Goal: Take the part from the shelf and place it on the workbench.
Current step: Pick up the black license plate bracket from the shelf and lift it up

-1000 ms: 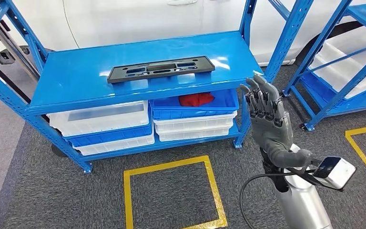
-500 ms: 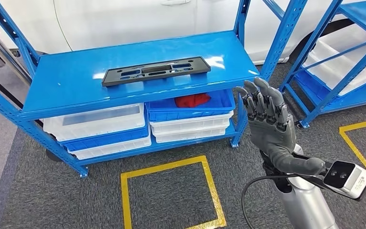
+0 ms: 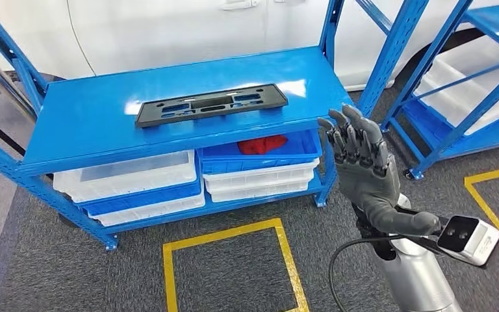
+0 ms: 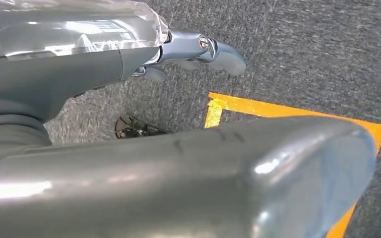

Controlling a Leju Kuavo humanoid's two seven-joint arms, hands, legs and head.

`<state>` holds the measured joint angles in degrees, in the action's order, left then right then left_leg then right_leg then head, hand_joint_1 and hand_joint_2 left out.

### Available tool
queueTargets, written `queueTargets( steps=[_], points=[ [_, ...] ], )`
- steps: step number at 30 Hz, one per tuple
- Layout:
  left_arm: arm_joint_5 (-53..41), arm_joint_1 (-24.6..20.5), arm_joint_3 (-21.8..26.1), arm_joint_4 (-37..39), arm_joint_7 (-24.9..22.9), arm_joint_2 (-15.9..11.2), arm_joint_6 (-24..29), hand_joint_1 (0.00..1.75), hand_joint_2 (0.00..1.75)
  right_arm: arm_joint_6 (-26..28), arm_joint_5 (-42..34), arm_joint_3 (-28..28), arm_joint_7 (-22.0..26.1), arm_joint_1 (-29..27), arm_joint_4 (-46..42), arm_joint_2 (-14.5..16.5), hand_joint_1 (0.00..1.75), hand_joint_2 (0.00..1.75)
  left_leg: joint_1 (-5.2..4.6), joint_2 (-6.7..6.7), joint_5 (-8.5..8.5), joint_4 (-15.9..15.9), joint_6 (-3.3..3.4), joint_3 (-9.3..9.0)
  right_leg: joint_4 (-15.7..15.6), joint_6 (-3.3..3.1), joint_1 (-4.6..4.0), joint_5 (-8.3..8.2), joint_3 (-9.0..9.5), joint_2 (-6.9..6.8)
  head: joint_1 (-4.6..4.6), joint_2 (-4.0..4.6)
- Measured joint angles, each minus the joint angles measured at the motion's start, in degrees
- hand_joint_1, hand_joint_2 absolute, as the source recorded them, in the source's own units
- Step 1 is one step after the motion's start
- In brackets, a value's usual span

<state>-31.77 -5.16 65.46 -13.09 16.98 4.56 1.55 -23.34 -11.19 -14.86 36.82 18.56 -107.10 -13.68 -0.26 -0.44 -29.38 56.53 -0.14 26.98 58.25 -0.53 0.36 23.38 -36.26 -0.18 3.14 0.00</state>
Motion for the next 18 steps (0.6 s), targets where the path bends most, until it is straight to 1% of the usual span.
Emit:
queueTargets(
  steps=[1,2,3,4,5,6,7,8,9,10,11,12,13,14,15,16,17,18],
  points=[
    [-0.01,-0.05,0.00,0.00,0.01,0.01,0.00,0.00,0.00,-0.22,0.00,-0.08,-0.07,0.07,0.18,0.01,0.00,0.00,0.05,-0.01,-0.01,0.92,-0.25,0.10,-0.16,-0.34,0.10,0.08,0.43,0.11,-0.01,0.00],
    [-0.07,-0.14,-0.01,0.01,0.02,0.05,-0.02,0.00,0.00,-0.42,0.02,-0.21,-0.21,0.22,0.37,0.02,0.00,0.00,0.13,0.03,-0.08,2.84,-0.50,1.05,-0.28,-0.66,0.19,0.37,0.94,0.15,0.00,0.00],
    [-0.13,-0.23,-0.01,0.01,0.04,0.09,-0.05,0.00,0.00,-0.61,0.05,-0.38,-0.43,0.36,0.56,0.03,0.00,0.00,0.27,0.07,-0.49,5.86,-0.80,2.82,-0.38,-0.93,0.25,0.67,1.45,0.18,0.01,0.00],
    [-0.19,-0.25,-0.01,0.01,0.07,0.13,-0.09,0.00,0.00,-0.75,0.10,-0.53,-0.67,0.46,0.71,0.04,0.00,0.00,0.41,0.12,-1.31,9.59,-1.12,5.20,-0.44,-1.13,0.23,1.05,1.86,0.18,0.00,0.00],
    [-0.26,-0.20,-0.01,0.01,0.08,0.16,-0.12,0.00,0.00,-0.90,0.15,-0.66,-0.93,0.52,0.90,0.04,0.00,0.00,0.50,0.12,-2.71,13.39,-1.41,7.91,-0.44,-1.26,0.21,1.47,2.26,0.24,0.01,0.00],
    [-0.30,-0.10,-0.01,0.01,0.09,0.16,-0.13,0.00,0.00,-1.04,0.17,-0.75,-1.14,0.49,1.08,0.04,0.00,0.00,0.58,0.12,-4.15,16.20,-1.59,10.27,-0.44,-1.31,0.19,1.92,2.71,0.34,0.01,0.00],
    [-0.35,0.02,-0.01,0.01,0.09,0.17,-0.13,0.00,0.00,-1.16,0.20,-0.78,-1.27,0.46,1.28,0.04,0.00,0.00,0.60,0.12,-5.06,17.43,-1.65,11.90,-0.44,-1.31,0.17,2.40,3.29,0.45,0.01,0.00],
    [-0.39,0.12,0.00,0.02,0.09,0.17,-0.13,0.00,0.00,-1.27,0.21,-0.82,-1.35,0.44,1.49,0.04,0.00,0.00,0.61,0.12,-4.92,16.90,-1.56,12.70,-0.44,-1.27,0.14,2.94,4.00,0.57,0.01,0.00],
    [-0.42,0.17,0.00,0.02,0.09,0.17,-0.13,0.00,0.00,-1.32,0.22,-0.86,-1.40,0.43,1.68,0.04,0.00,0.00,0.60,0.13,-3.48,14.58,-1.35,12.61,-0.44,-1.22,0.10,3.51,4.80,0.65,0.01,0.00],
    [-0.43,0.20,0.00,0.02,0.09,0.17,-0.10,0.00,0.00,-1.36,0.23,-0.91,-1.41,0.43,1.85,0.04,0.00,0.00,0.56,0.13,-0.93,10.97,-1.02,11.86,-0.46,-1.16,0.04,4.11,5.63,0.69,0.00,0.00],
    [-0.43,0.24,0.00,0.02,0.10,0.16,-0.07,0.00,0.00,-1.37,0.23,-0.95,-1.41,0.44,2.04,0.04,0.00,0.00,0.43,0.19,2.42,7.06,-0.59,10.98,-0.46,-1.06,-0.01,4.70,6.39,0.70,-0.01,0.00],
    [-0.43,0.27,0.00,0.02,0.10,0.16,-0.03,0.00,0.00,-1.37,0.26,-0.99,-1.41,0.45,2.27,0.04,0.00,0.00,0.22,0.25,4.79,3.97,-0.19,10.25,-0.51,-0.87,-0.06,5.21,6.92,0.81,0.00,0.00],
    [-0.44,0.31,0.00,0.03,0.13,0.18,0.00,0.00,0.00,-1.37,0.31,-1.02,-1.43,0.47,2.49,0.04,0.00,0.00,-0.01,0.31,6.43,2.04,0.20,9.72,-0.60,-0.57,-0.08,5.64,7.26,0.92,0.00,0.00],
    [-0.49,0.35,0.00,0.03,0.16,0.20,0.02,0.00,0.00,-1.35,0.36,-1.05,-1.43,0.48,2.68,0.04,0.00,0.00,-0.20,0.38,7.07,1.13,0.56,9.51,-0.50,-0.23,-0.08,5.85,7.53,1.03,0.00,0.00],
    [-0.57,0.33,0.00,0.04,0.21,0.22,0.02,0.00,0.00,-1.30,0.41,-1.08,-1.44,0.51,2.79,0.04,0.00,0.00,-0.28,0.40,6.64,0.93,0.87,9.10,-0.40,0.16,-0.11,5.85,7.74,1.13,0.01,0.00],
    [-0.67,0.31,0.00,0.05,0.27,0.24,0.02,0.00,0.00,-1.20,0.47,-1.10,-1.45,0.54,2.81,0.04,0.00,0.00,-0.17,0.44,6.63,0.62,1.20,8.45,0.02,0.52,-0.09,5.85,7.90,1.12,0.01,0.00],
    [-0.78,0.24,0.00,0.05,0.32,0.26,0.02,0.00,0.00,-1.07,0.53,-1.14,-1.46,0.57,2.80,0.06,0.00,0.00,-0.03,0.46,6.47,0.24,1.55,7.72,1.18,0.82,-0.07,5.74,7.72,1.05,-0.01,0.00],
    [-0.84,0.15,0.00,0.06,0.37,0.27,0.02,0.00,0.00,-0.89,0.64,-1.19,-1.48,0.61,2.79,0.08,0.00,0.00,0.09,0.49,6.26,-0.02,1.86,6.90,3.13,1.09,-0.04,5.88,6.82,0.97,-0.01,0.00]
  ],
)
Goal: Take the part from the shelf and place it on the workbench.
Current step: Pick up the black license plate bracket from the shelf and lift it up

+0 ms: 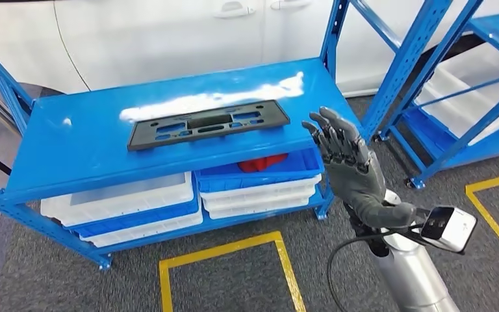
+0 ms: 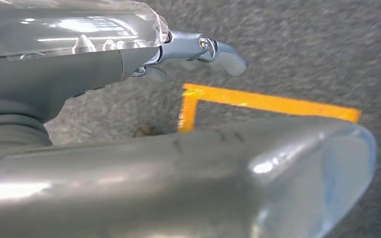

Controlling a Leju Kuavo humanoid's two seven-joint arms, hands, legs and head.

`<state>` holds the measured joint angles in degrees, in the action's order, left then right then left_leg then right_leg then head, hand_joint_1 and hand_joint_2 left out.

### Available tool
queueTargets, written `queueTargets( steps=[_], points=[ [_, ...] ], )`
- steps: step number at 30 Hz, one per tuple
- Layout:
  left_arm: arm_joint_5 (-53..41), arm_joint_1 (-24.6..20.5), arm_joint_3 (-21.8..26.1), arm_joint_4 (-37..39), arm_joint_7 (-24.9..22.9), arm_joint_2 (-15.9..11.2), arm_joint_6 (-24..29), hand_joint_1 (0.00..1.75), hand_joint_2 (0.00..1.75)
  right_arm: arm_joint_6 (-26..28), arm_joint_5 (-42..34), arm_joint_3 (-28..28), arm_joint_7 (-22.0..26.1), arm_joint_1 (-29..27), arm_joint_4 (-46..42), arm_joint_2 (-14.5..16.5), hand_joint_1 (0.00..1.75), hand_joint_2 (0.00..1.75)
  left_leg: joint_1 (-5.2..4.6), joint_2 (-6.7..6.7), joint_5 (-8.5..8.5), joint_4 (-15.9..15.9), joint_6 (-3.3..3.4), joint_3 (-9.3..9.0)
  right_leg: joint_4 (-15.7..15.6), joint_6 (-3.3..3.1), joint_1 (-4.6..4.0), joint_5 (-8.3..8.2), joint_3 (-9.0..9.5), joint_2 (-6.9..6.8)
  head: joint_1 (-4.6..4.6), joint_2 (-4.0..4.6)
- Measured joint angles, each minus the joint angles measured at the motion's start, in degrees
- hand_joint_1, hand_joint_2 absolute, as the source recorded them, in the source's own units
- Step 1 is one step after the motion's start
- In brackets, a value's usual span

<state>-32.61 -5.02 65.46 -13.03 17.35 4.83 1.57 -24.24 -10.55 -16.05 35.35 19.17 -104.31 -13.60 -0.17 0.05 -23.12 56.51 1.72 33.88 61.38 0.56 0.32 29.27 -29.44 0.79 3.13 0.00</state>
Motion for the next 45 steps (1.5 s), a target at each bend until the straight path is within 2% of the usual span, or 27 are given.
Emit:
queueTargets(
  steps=[3,5,6,7,9,10,11,14,16,17,19,20,21,22,24,26,28,30,32,34,35,36,37,39,41,42,45],
  points=[
    [-0.04,-0.09,0.00,0.01,0.07,0.02,0.02,0.00,0.00,0.59,0.42,-0.22,-0.02,-0.30,0.02,0.03,0.00,0.00,0.08,0.07,-1.14,-0.28,0.40,-1.50,9.92,0.69,0.23,3.44,-6.80,-0.17,-0.01,0.00],
    [-0.04,-0.01,0.00,0.01,0.07,0.05,0.02,0.00,0.00,0.73,0.56,-0.40,-0.01,-0.61,0.04,0.03,0.00,0.00,0.08,0.14,-2.21,-0.26,0.33,-2.60,12.61,0.89,0.39,5.55,-10.37,-0.24,-0.01,0.00],
    [-0.04,0.04,0.00,0.01,0.07,0.09,0.02,0.00,0.00,0.75,0.62,-0.48,-0.01,-0.68,0.05,0.03,0.00,0.00,0.10,0.17,-2.82,-0.23,0.25,-3.34,11.26,0.86,0.44,4.93,-10.81,-0.32,-0.01,0.00],
    [-0.04,0.06,0.00,0.01,0.07,0.14,0.02,0.00,0.00,0.77,0.73,-0.56,0.00,-0.71,0.05,0.03,0.00,0.00,0.12,0.18,-3.49,-0.20,0.13,-4.18,8.25,0.78,0.46,2.84,-10.42,-0.43,-0.01,0.00],
    [-0.04,0.09,0.00,0.03,0.04,0.25,0.06,0.00,0.00,0.88,1.16,-0.69,0.08,-0.78,0.10,0.03,0.00,0.00,0.07,0.21,-4.88,0.04,-0.29,-5.44,0.75,0.38,0.38,-3.71,-8.96,-0.79,0.01,0.00],
    [-0.06,0.04,0.00,0.05,0.02,0.29,0.14,0.00,0.00,0.99,1.55,-0.77,0.15,-0.85,0.15,0.04,0.00,0.00,0.00,0.26,-5.50,0.14,-0.59,-5.68,-1.71,0.08,0.28,-6.02,-8.51,-0.91,0.02,0.00],
    [-0.08,0.02,0.00,0.06,-0.07,0.31,0.27,0.00,0.00,1.14,1.99,-0.86,0.28,-0.94,0.19,0.05,0.00,0.00,-0.07,0.31,-5.89,0.26,-0.96,-5.90,-2.98,-0.27,0.18,-7.26,-8.40,-0.98,0.01,0.00],
    [-0.11,-0.08,0.00,0.07,-0.51,0.24,0.87,0.00,0.00,1.53,3.17,-1.07,0.81,-0.99,0.16,0.08,0.00,0.00,-0.13,0.37,-5.92,1.58,-1.88,-5.92,-3.42,-1.34,0.17,-6.74,-7.52,-1.13,0.01,0.00],
    [-0.13,-0.17,-0.01,0.08,-0.85,0.21,1.24,0.00,0.00,1.50,3.49,-1.09,1.01,-0.93,0.12,0.10,0.00,0.00,0.00,0.30,-5.84,6.58,-2.40,-3.20,-3.66,-1.87,0.29,-6.02,-6.29,-1.56,0.02,0.00],
    [-0.14,-0.17,-0.01,0.09,-1.01,0.22,1.40,0.00,0.00,1.45,3.55,-1.11,1.01,-0.90,0.10,0.13,0.00,0.00,0.10,0.27,-6.48,10.31,-2.67,-0.86,-3.71,-2.08,0.27,-5.52,-5.73,-1.85,0.02,0.00],
    [-0.13,-0.03,0.01,0.09,-1.31,0.19,1.71,0.00,0.00,1.38,3.55,-1.16,0.85,-0.83,0.11,0.32,0.00,0.00,0.22,0.27,-9.57,16.30,-3.00,3.85,-3.72,-2.24,0.19,-4.43,-4.62,-2.41,0.03,0.00],
    [-0.12,0.11,0.02,0.09,-1.43,0.18,1.82,0.00,0.00,1.27,3.48,-1.18,0.68,-0.77,0.11,0.42,0.00,0.00,0.24,0.26,-10.83,17.43,-3.03,5.39,-3.72,-2.26,0.14,-3.84,-3.94,-2.73,0.03,0.00],
    [-0.11,0.25,0.03,0.09,-1.53,0.16,1.91,0.00,0.00,1.10,3.36,-1.19,0.45,-0.66,0.12,0.51,0.00,0.00,0.24,0.22,-10.88,16.60,-2.90,5.96,-3.72,-2.25,0.10,-3.22,-3.15,-3.09,0.03,0.00],
    [-0.10,0.35,0.04,0.09,-1.61,0.14,1.97,0.00,0.00,0.85,3.18,-1.19,0.21,-0.49,0.12,0.57,0.00,0.00,0.21,0.07,-9.47,14.04,-2.60,5.63,-3.72,-2.22,0.03,-2.59,-2.30,-3.48,0.02,0.00],
    [-0.07,0.41,0.06,0.09,-1.66,0.04,2.01,0.00,0.00,0.44,2.74,-1.21,-0.17,-0.01,0.14,0.62,0.00,0.00,-0.15,-1.22,-3.71,6.43,-1.67,3.63,-3.72,-1.99,-0.16,-1.37,-0.77,-4.23,0.02,0.00],
    [-0.03,0.41,0.07,0.10,-1.68,-0.07,2.04,0.00,0.00,0.21,2.38,-1.22,-0.42,0.44,0.16,0.64,0.00,0.00,-0.66,-2.46,-0.28,1.84,-0.94,2.32,-3.87,-1.43,-0.33,-0.47,0.16,-4.77,0.02,0.00],
    [-0.01,0.44,0.08,0.11,-1.68,-0.12,2.05,0.00,0.00,0.06,2.07,-1.24,-0.52,0.76,0.16,0.63,0.00,0.00,-0.73,-2.23,-0.28,1.02,-0.35,1.78,-3.63,-0.67,-0.39,-0.32,0.74,-5.00,0.03,0.00],
    [-0.02,0.42,0.10,0.11,-1.56,-0.15,2.05,0.00,0.00,-0.11,1.51,-1.23,-0.57,1.01,0.15,0.62,0.00,0.00,-0.46,-1.63,-0.28,0.45,0.27,0.61,-1.59,-0.08,-0.17,-0.18,0.47,-3.93,0.02,0.00],
    [-0.10,0.18,0.11,0.11,-1.39,-0.18,1.99,0.00,0.00,-0.25,1.00,-1.18,-0.69,1.06,0.17,0.52,0.00,0.00,-0.29,-1.12,-0.58,0.13,0.70,-0.48,3.99,0.29,0.18,1.25,-2.67,-2.05,0.02,0.00],
    [-0.26,-0.01,0.10,0.11,-1.27,-0.19,1.87,0.00,0.00,-0.21,0.86,-1.14,-0.87,0.75,0.22,0.34,0.00,0.00,-0.28,-0.54,-1.24,0.13,0.91,-1.13,10.58,0.66,0.37,4.12,-7.56,-1.12,0.02,0.00],
    [-0.38,0.00,0.10,0.11,-1.24,-0.19,1.82,0.00,0.00,-0.16,0.85,-1.13,-0.95,0.53,0.26,0.28,0.00,0.00,-0.28,-0.23,-1.66,0.13,0.89,-1.56,12.30,0.82,0.42,5.27,-9.42,-1.02,0.02,0.00],
    [-0.48,0.05,0.10,0.11,-1.22,-0.19,1.78,0.00,0.00,-0.12,0.85,-1.13,-0.98,0.36,0.27,0.23,0.00,0.00,-0.28,0.03,-2.15,0.14,0.84,-2.13,12.20,0.95,0.46,5.45,-10.40,-1.00,0.02,0.00],
    [-0.57,0.10,0.11,0.11,-1.22,-0.18,1.74,0.00,0.00,-0.07,0.85,-1.13,-1.00,0.26,0.29,0.16,0.00,0.00,-0.27,0.27,-2.67,0.15,0.75,-2.82,10.32,0.98,0.48,4.33,-10.51,-1.00,0.02,0.00],
    [-0.67,0.15,0.11,0.11,-1.22,-0.17,1.68,0.00,0.00,0.21,0.95,-1.11,-1.01,0.06,0.32,-0.02,0.00,0.00,-0.30,0.63,-3.77,0.24,0.46,-4.25,3.20,0.70,0.46,-1.27,-9.20,-0.98,0.02,0.00],
    [-0.70,0.12,0.11,0.13,-1.22,-0.17,1.64,0.00,0.00,0.99,1.49,-1.09,-1.33,-0.37,0.48,-0.15,0.00,0.00,-0.42,1.01,-4.99,0.45,-0.16,-5.04,-1.77,-0.01,0.18,-5.31,-8.11,-0.92,0.02,0.00],
    [-0.68,0.11,0.11,0.13,-1.19,-0.17,1.64,0.00,0.00,1.50,1.89,-1.10,-1.74,-0.61,0.63,-0.18,0.00,0.00,-0.49,1.14,-5.39,0.76,-0.55,-5.33,-2.73,-0.38,0.08,-6.13,-7.88,-0.85,0.03,0.00],
    [-0.60,0.07,0.11,0.14,-0.89,-0.34,1.90,0.00,0.00,3.18,3.57,-1.33,-4.36,-0.54,1.76,-0.06,0.00,0.00,-0.43,1.06,-5.91,2.50,-1.61,-5.44,-3.02,-1.52,0.18,-6.07,-6.74,-0.82,0.03,0.00]
  ],
)
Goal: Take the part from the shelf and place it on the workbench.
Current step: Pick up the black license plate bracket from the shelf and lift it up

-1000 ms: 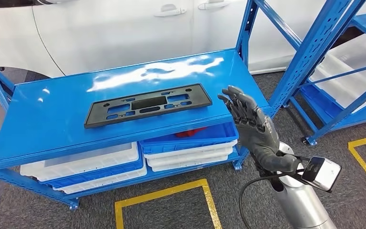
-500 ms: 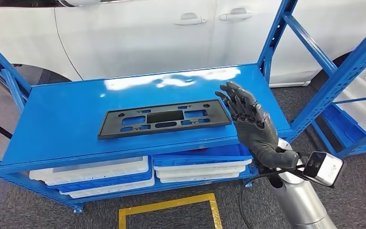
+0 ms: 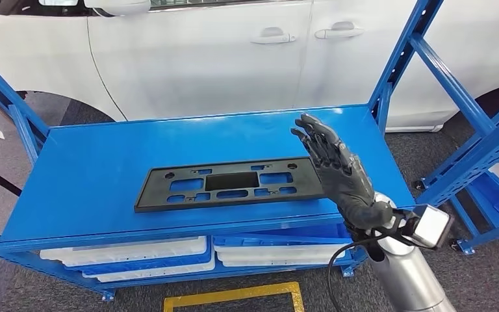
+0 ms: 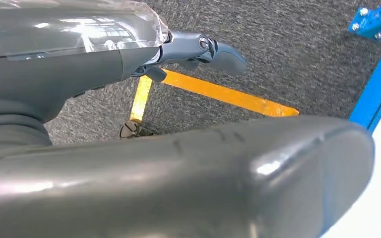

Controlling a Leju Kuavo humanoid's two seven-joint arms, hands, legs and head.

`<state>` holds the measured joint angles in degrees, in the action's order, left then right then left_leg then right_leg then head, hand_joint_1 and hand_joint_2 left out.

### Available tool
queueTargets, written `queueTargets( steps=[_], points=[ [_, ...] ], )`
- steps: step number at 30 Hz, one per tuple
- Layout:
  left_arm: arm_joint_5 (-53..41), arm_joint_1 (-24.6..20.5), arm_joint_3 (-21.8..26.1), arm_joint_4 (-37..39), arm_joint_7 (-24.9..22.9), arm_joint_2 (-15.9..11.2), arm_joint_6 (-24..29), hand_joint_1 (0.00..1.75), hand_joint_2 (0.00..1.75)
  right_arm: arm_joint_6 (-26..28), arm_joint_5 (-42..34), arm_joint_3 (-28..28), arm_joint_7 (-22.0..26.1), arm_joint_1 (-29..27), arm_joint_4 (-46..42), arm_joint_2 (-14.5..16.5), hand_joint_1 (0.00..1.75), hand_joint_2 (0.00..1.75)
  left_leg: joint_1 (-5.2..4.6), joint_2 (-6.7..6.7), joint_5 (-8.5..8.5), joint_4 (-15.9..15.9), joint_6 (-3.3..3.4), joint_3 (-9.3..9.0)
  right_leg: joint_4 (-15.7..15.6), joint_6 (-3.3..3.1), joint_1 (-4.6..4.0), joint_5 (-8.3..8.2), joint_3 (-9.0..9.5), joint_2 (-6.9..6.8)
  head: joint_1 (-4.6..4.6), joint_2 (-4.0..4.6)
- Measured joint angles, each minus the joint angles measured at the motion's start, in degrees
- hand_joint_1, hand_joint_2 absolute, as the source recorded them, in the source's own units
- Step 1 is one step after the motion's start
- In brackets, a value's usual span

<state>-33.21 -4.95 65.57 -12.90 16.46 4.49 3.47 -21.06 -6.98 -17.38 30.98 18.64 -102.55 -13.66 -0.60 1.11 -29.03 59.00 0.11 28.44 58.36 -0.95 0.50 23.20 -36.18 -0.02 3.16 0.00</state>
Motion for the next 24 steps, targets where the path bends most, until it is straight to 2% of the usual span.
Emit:
queueTargets(
  steps=[2,4,5,6,7,9,10,11,13,15,16,17,18,20,21,22,23,24],
  points=[
    [-0.09,-0.07,0.00,0.00,0.24,-0.07,0.42,0.00,0.00,1.35,1.84,-0.69,-1.77,0.39,1.72,0.15,0.00,0.00,0.30,-0.24,-1.66,4.65,-0.62,2.51,-0.24,-0.57,0.10,0.35,0.71,-0.10,0.00,0.00],
    [-0.29,0.02,0.00,0.00,0.34,0.01,0.71,0.00,0.00,2.39,3.39,-1.69,-2.34,0.48,3.90,0.30,0.00,0.00,0.64,-0.40,-4.86,11.53,-1.21,6.89,-0.25,-0.83,0.07,0.85,0.99,-0.10,0.01,0.00],
    [-0.40,0.16,0.00,0.00,0.36,0.02,0.79,0.00,0.00,2.74,3.88,-2.16,-2.23,0.39,4.91,0.39,0.00,0.00,0.78,-0.45,-5.92,13.85,-1.46,8.76,-0.23,-0.85,0.05,1.10,1.14,-0.09,0.01,0.00],
    [-0.52,0.31,0.00,0.00,0.36,0.02,0.90,0.00,0.00,3.02,4.25,-2.55,-2.05,0.29,5.81,0.49,0.00,0.00,0.89,-0.51,-5.82,14.40,-1.60,9.81,-0.22,-0.83,0.05,1.37,1.37,-0.06,0.01,0.00],
    [-0.66,0.44,0.00,0.00,0.31,0.02,1.02,0.00,0.00,3.34,4.55,-2.88,-1.86,0.22,6.57,0.56,0.00,0.00,0.97,-0.58,-4.41,12.96,-1.63,9.88,-0.20,-0.77,0.05,1.64,1.70,-0.04,0.01,0.00],
    [-0.93,0.58,0.00,0.00,0.04,0.02,1.35,0.00,0.00,4.36,4.97,-3.21,-1.61,0.14,7.63,0.77,0.00,0.00,1.01,-0.74,0.89,5.43,-1.41,7.62,-0.22,-0.54,0.05,2.27,2.60,-0.07,0.01,0.00],
    [-1.15,0.59,-0.01,0.00,-0.16,0.02,1.51,0.00,0.00,5.10,5.21,-3.26,-1.41,0.08,8.01,0.89,0.00,0.00,0.86,-0.82,2.48,1.97,-1.19,6.51,-0.24,-0.35,0.02,2.51,2.98,-0.10,0.00,0.00],
    [-1.38,0.60,-0.03,0.00,-0.39,0.02,1.72,0.00,0.00,5.92,5.59,-3.28,-1.15,-0.06,8.31,1.02,0.00,0.00,0.69,-0.87,3.37,-0.32,-0.89,5.72,-0.27,-0.09,-0.02,2.72,3.20,-0.12,0.00,0.00],
    [-1.63,0.73,-0.08,0.00,-0.89,0.01,2.18,0.00,0.00,7.54,6.83,-3.23,-0.39,-0.72,8.64,1.13,0.00,0.00,0.36,-0.87,3.43,-1.19,-0.13,5.42,-0.37,0.53,-0.11,3.00,3.41,-0.13,0.01,0.00],
    [-1.53,0.93,-0.08,0.00,-1.35,0.01,2.53,0.00,0.00,8.68,8.04,-2.80,0.71,-1.87,8.57,1.09,0.00,0.00,0.62,-0.81,4.39,-1.69,0.61,4.88,-0.24,1.24,-0.20,3.50,3.67,-0.12,0.00,0.00],
    [-1.48,0.97,-0.07,0.00,-1.49,0.03,2.60,0.00,0.00,8.98,8.34,-2.40,1.47,-2.55,8.45,0.96,0.00,0.00,0.77,-0.81,4.52,-2.02,0.95,4.59,0.70,1.49,-0.21,4.26,3.41,-0.08,-0.01,0.00],
    [-1.49,0.97,-0.07,0.00,-1.51,0.05,2.57,0.00,0.00,9.09,8.46,-1.90,2.28,-3.26,8.34,0.75,0.00,0.00,0.92,-0.81,4.64,-2.34,1.26,4.33,2.86,1.71,-0.21,5.59,2.47,-0.04,-0.01,0.00],
    [-1.56,0.97,-0.07,0.00,-1.47,0.07,2.48,0.00,0.00,9.10,8.50,-1.29,3.12,-4.06,8.26,0.46,0.00,0.00,0.90,-0.82,4.62,-2.46,1.49,4.20,6.31,1.84,-0.12,7.40,0.76,0.02,-0.01,0.00],
    [-1.73,1.06,-0.07,0.00,-1.38,0.07,2.25,0.00,0.00,9.04,8.62,-0.14,4.28,-5.61,8.22,-0.09,0.00,0.00,0.82,-0.78,4.40,-2.44,1.75,4.12,13.91,2.07,-0.10,10.44,-3.47,0.04,-0.01,0.00],
    [-1.76,1.12,-0.07,0.00,-1.35,0.06,2.14,0.00,0.00,8.97,8.67,0.29,4.61,-6.31,8.21,-0.32,0.00,0.00,0.77,-0.75,4.26,-2.41,1.77,4.05,15.85,2.13,-0.09,10.58,-4.78,0.04,-0.01,0.00],
    [-1.77,1.17,-0.07,0.00,-1.35,0.06,2.09,0.00,0.00,8.90,8.70,0.61,4.79,-6.83,8.20,-0.49,0.00,0.00,0.74,-0.73,4.10,-2.36,1.74,3.92,15.63,2.13,-0.08,9.61,-5.00,0.03,-0.01,0.00],
    [-1.78,1.20,-0.07,0.00,-1.35,0.06,2.07,0.00,0.00,8.84,8.72,0.87,4.90,-7.20,8.13,-0.63,0.00,0.00,0.72,-0.72,3.90,-2.30,1.64,3.70,12.92,2.04,-0.08,7.56,-3.92,0.03,-0.01,0.00],
    [-1.80,1.21,-0.07,0.00,-1.34,0.06,2.03,0.00,0.00,8.80,8.74,1.15,4.98,-7.41,8.03,-0.72,0.00,0.00,0.71,-0.72,3.66,-2.22,1.50,3.45,8.72,1.88,-0.08,5.17,-2.00,0.03,-0.01,0.00]
  ],
)
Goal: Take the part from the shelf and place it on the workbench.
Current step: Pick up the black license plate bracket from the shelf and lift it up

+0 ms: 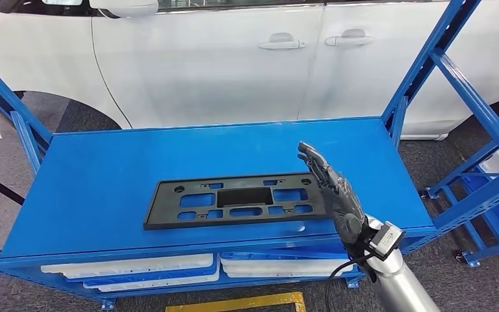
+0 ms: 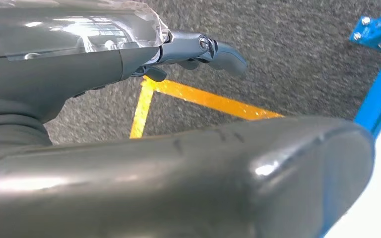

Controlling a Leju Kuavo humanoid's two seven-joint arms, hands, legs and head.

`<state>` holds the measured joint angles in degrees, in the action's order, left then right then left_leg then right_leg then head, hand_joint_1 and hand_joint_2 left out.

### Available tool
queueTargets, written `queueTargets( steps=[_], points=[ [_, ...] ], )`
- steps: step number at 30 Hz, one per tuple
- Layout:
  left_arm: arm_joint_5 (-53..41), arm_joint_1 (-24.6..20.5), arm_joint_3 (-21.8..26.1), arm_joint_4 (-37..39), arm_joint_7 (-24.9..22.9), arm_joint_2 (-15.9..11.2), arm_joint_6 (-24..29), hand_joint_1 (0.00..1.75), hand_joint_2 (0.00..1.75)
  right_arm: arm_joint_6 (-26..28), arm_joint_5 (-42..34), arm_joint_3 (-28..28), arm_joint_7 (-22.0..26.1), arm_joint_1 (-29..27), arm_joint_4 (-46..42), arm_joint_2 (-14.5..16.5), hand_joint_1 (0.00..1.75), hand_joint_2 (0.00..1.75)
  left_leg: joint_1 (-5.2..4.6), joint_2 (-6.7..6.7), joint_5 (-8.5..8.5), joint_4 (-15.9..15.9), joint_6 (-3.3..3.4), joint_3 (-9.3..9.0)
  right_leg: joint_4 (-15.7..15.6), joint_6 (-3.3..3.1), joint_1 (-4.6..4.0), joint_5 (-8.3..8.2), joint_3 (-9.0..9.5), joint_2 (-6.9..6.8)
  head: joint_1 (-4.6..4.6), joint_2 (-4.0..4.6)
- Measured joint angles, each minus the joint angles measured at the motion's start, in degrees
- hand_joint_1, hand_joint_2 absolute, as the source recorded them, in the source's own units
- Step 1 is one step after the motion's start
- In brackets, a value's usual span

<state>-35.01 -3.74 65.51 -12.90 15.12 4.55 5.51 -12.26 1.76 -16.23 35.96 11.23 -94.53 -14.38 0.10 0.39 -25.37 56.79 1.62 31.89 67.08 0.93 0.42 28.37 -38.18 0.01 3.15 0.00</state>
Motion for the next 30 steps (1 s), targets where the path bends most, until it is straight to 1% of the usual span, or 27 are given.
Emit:
queueTargets(
  steps=[1,2,3,4,6,7,8,9,10,11,12,13,14,15,16,17,18,20,22,23,24,26,27,28,29,30],
  points=[
    [-0.04,-0.04,0.00,0.00,0.02,0.00,-0.03,0.00,0.00,0.02,0.02,0.26,0.03,-0.11,-0.11,-0.06,0.00,0.00,-0.11,0.01,-0.28,0.16,-0.21,-0.17,-4.01,-0.21,-0.11,-1.72,1.89,0.01,0.00,0.00],
    [-0.10,-0.09,-0.01,0.00,0.08,0.00,-0.09,0.00,0.00,0.10,0.18,0.51,0.10,-0.26,-0.26,-0.10,0.00,0.00,-0.21,0.02,-0.53,0.32,-0.45,-0.27,-7.18,-0.47,-0.15,-2.92,3.37,0.01,0.00,0.00],
    [-0.17,-0.14,-0.01,0.00,0.18,0.00,-0.17,0.00,0.00,0.27,0.48,0.77,0.26,-0.46,-0.40,-0.13,0.00,0.00,-0.29,0.02,-0.72,0.43,-0.68,-0.30,-8.68,-0.74,-0.24,-3.22,4.05,0.02,0.00,0.00],
    [-0.27,-0.17,-0.02,0.00,0.29,0.00,-0.25,0.00,0.00,0.55,0.99,1.02,0.49,-0.77,-0.54,-0.14,0.00,0.44,-0.36,0.03,-0.84,0.47,-0.94,-0.30,-8.99,-1.00,-0.36,-3.02,4.15,0.03,0.00,0.00],
    [-0.45,-0.20,-0.02,0.00,0.55,-0.04,-0.46,0.00,0.00,1.61,3.40,1.77,1.04,-1.56,-1.08,-0.16,0.00,1.31,-0.33,0.02,-1.18,0.60,-1.52,-0.38,-9.23,-1.56,-0.21,-3.05,4.28,0.00,0.00,0.00],
    [-0.54,-0.22,-0.02,0.00,0.67,-0.05,-0.58,0.00,0.00,2.35,5.39,2.17,1.22,-1.93,-1.43,-0.16,0.00,1.75,-0.29,-0.01,-1.82,1.41,-1.91,-0.12,-9.38,-1.86,-0.08,-3.04,4.44,-0.05,0.01,0.00],
    [-0.59,-0.24,-0.02,0.00,0.76,-0.05,-0.70,0.00,0.00,3.11,7.77,2.51,1.31,-2.28,-1.77,-0.16,0.00,1.75,-0.20,-0.04,-3.00,3.32,-2.30,0.67,-9.53,-2.12,0.08,-3.04,4.60,-0.10,0.01,0.00],
    [-0.62,-0.24,-0.02,0.00,0.81,-0.04,-0.80,0.00,0.00,3.78,10.22,2.72,1.33,-2.66,-2.02,-0.16,0.00,1.75,-0.03,-0.07,-4.73,6.56,-2.67,2.16,-9.57,-2.33,0.13,-2.97,4.73,-0.15,0.02,0.00],
    [-0.64,-0.23,-0.02,0.00,0.84,-0.02,-0.88,0.00,0.00,4.34,12.51,2.83,1.33,-3.09,-2.15,-0.16,0.00,1.75,0.11,-0.09,-6.63,10.66,-2.99,4.14,-9.57,-2.49,0.12,-2.88,4.79,-0.19,0.02,0.00],
    [-0.65,-0.19,-0.02,0.00,0.85,-0.02,-0.96,0.00,0.00,4.86,14.45,2.86,1.33,-3.55,-2.20,-0.16,0.00,1.75,0.25,-0.10,-8.07,14.55,-3.23,6.13,-9.56,-2.55,0.10,-2.80,4.84,-0.20,0.02,0.00],
    [-0.70,-0.14,-0.02,0.00,0.87,-0.02,-1.05,0.00,0.00,5.48,16.30,2.86,1.33,-4.03,-2.21,-0.16,0.00,1.75,0.33,-0.10,-8.62,17.08,-3.36,7.53,-9.56,-2.58,0.09,-2.72,4.91,-0.19,0.02,0.00],
    [-0.82,-0.09,-0.02,0.00,0.92,-0.02,-1.17,0.00,0.00,6.26,18.36,2.79,1.33,-4.52,-2.22,-0.16,0.00,1.75,0.37,-0.10,-7.91,17.27,-3.38,7.83,-9.55,-2.55,0.09,-2.62,5.04,-0.17,0.01,0.00],
    [-0.97,-0.06,-0.02,0.00,0.98,-0.02,-1.26,0.00,0.00,7.08,20.51,2.65,1.33,-5.06,-2.23,-0.17,0.00,1.75,0.40,-0.10,-6.21,15.19,-3.29,6.99,-9.55,-2.49,0.08,-2.49,5.25,-0.14,0.02,0.00],
    [-1.13,-0.05,-0.02,0.00,1.06,-0.03,-1.34,0.00,0.00,7.87,22.73,2.34,1.34,-5.64,-2.28,-0.21,0.00,1.75,0.40,-0.10,-3.91,11.30,-3.06,5.22,-9.55,-2.40,0.06,-2.34,5.53,-0.12,0.02,0.00],
    [-1.25,-0.06,-0.02,0.00,1.13,-0.05,-1.38,0.00,0.00,8.57,24.59,1.95,1.36,-6.25,-2.34,-0.26,0.00,1.75,0.32,-0.10,-2.00,7.00,-2.70,3.21,-9.55,-2.26,0.01,-2.18,5.78,-0.12,0.01,0.00],
    [-1.31,-0.09,-0.03,0.00,1.17,-0.06,-1.39,0.00,0.00,9.05,25.77,1.56,1.38,-6.78,-2.39,-0.32,0.00,1.75,0.17,-0.11,-0.77,3.56,-2.32,1.63,-9.51,-2.06,-0.07,-2.05,5.92,-0.11,0.02,0.00],
    [-1.34,-0.11,-0.03,0.00,1.21,-0.08,-1.39,0.00,0.00,9.41,26.53,1.14,1.40,-7.19,-2.43,-0.38,0.00,1.75,0.00,-0.11,-0.21,1.35,-1.97,0.65,-9.48,-1.80,-0.11,-1.97,5.95,-0.10,0.01,0.00],
    [-1.33,-0.07,-0.03,0.00,1.25,-0.10,-1.35,0.00,0.00,9.66,27.07,0.14,1.42,-7.54,-2.37,-0.45,0.00,1.75,-0.32,-0.10,-0.33,0.37,-1.40,0.33,-9.58,-1.17,-0.08,-1.97,5.92,-0.08,0.01,0.00],
    [-1.32,-0.08,-0.02,0.00,1.26,-0.09,-1.29,0.00,0.00,9.49,27.15,-1.05,1.39,-7.54,-2.17,-0.60,0.00,1.75,-0.05,-0.12,0.04,-0.34,-0.78,-0.04,-9.39,-0.52,-0.02,-1.70,5.95,-0.08,0.00,0.00],
    [-1.32,-0.16,-0.02,0.00,1.27,-0.08,-1.30,0.00,0.00,9.35,27.12,-1.56,1.33,-7.44,-1.98,-0.70,0.00,1.75,0.12,-0.14,0.26,-0.74,-0.48,-0.27,-8.32,-0.29,-0.03,-0.93,5.53,-0.06,0.00,0.00],
    [-1.32,-0.24,-0.02,0.00,1.28,-0.06,-1.31,0.00,0.00,9.25,27.11,-2.03,1.25,-7.32,-1.72,-0.79,0.00,1.75,0.28,-0.17,0.45,-1.07,-0.25,-0.48,-6.09,-0.12,-0.02,0.42,4.53,-0.04,0.00,0.00],
    [-1.33,-0.32,-0.02,0.00,1.30,-0.04,-1.36,0.00,0.00,9.45,27.58,-2.95,0.97,-7.13,-0.94,-0.87,0.00,1.75,0.15,-0.18,0.45,-1.12,0.01,-0.50,1.26,0.11,0.10,4.05,0.90,-0.01,0.00,0.00],
    [-1.36,-0.31,-0.02,0.00,1.30,-0.04,-1.40,0.00,0.00,9.88,28.19,-3.41,0.77,-7.11,-0.48,-0.88,0.00,1.75,0.09,-0.17,0.41,-1.07,0.03,-0.49,4.67,0.23,0.18,5.22,-0.90,-0.01,0.00,0.00],
    [-1.38,-0.31,-0.02,0.00,1.31,-0.04,-1.44,0.00,0.00,10.61,29.12,-3.90,0.51,-7.12,-0.01,-0.88,0.00,1.75,0.04,-0.15,0.33,-0.98,0.04,-0.49,6.43,0.31,0.26,5.33,-1.94,-0.02,0.00,0.00],
    [-1.43,-0.31,-0.02,0.00,1.33,-0.04,-1.49,0.00,0.00,11.65,30.32,-4.42,0.23,-7.11,0.42,-0.88,0.00,1.75,0.03,-0.12,0.22,-0.83,-0.01,-0.50,5.97,0.36,0.34,4.32,-1.90,-0.03,0.00,0.00],
    [-1.49,-0.32,-0.02,0.01,1.38,-0.02,-1.54,0.00,0.00,13.00,31.71,-4.95,-0.07,-7.09,0.79,-0.87,0.00,1.75,0.04,-0.07,0.05,-0.60,-0.12,-0.53,3.21,0.35,0.41,2.36,-0.71,-0.04,0.00,0.00]
  ],
)
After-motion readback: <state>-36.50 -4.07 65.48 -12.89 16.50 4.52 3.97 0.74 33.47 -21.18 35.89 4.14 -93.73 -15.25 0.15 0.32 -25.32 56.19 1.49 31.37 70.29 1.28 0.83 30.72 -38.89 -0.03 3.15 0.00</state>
